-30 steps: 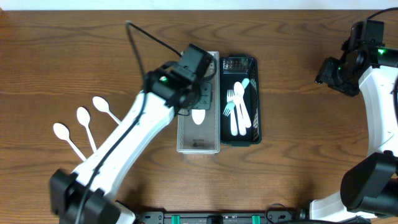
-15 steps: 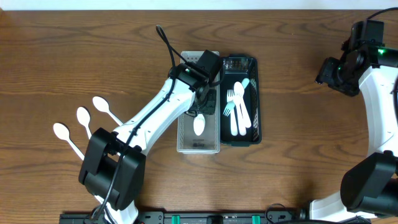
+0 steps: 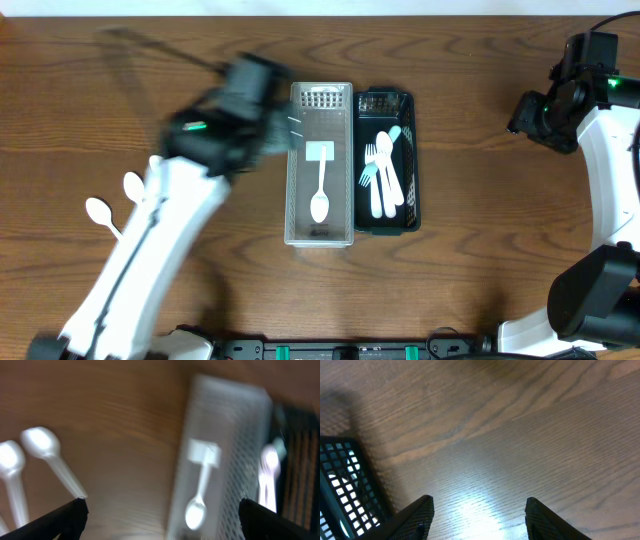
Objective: Pack container
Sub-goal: 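Move the left gripper back to the spoons on the left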
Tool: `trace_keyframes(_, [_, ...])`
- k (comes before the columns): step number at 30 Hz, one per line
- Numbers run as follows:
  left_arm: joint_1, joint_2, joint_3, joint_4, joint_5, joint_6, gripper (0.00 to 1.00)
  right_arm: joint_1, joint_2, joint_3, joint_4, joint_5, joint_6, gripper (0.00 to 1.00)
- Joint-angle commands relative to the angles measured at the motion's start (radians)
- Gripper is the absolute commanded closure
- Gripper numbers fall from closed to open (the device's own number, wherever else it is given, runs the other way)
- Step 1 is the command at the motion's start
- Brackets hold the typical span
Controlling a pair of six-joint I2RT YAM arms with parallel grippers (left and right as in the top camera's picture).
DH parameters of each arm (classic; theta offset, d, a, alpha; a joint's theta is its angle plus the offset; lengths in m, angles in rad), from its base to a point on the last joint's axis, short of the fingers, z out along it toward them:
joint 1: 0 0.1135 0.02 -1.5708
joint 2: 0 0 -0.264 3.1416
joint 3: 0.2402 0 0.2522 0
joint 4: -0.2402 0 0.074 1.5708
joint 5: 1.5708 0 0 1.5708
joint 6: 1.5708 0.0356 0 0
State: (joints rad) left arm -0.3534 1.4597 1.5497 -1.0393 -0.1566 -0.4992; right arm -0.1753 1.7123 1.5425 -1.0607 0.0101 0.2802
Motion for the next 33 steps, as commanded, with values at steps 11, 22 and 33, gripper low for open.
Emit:
trace_keyframes(11, [0.467, 0.180, -0.062, -0.054, 0.094, -0.222, 0.02, 0.000, 0.008, -0.006, 0.010, -0.064, -0.008, 0.38])
trace_keyframes(22, [0.526, 0.510, -0.062, 0.013, 0.166, -0.008, 0.02, 0.000, 0.008, -0.006, 0.006, -0.062, -0.050, 0.37])
trace_keyframes(33, [0.527, 0.639, -0.062, 0.093, 0.228, 0.061, 0.02, 0.000, 0.008, -0.006, 0.012, -0.063, -0.050, 0.36])
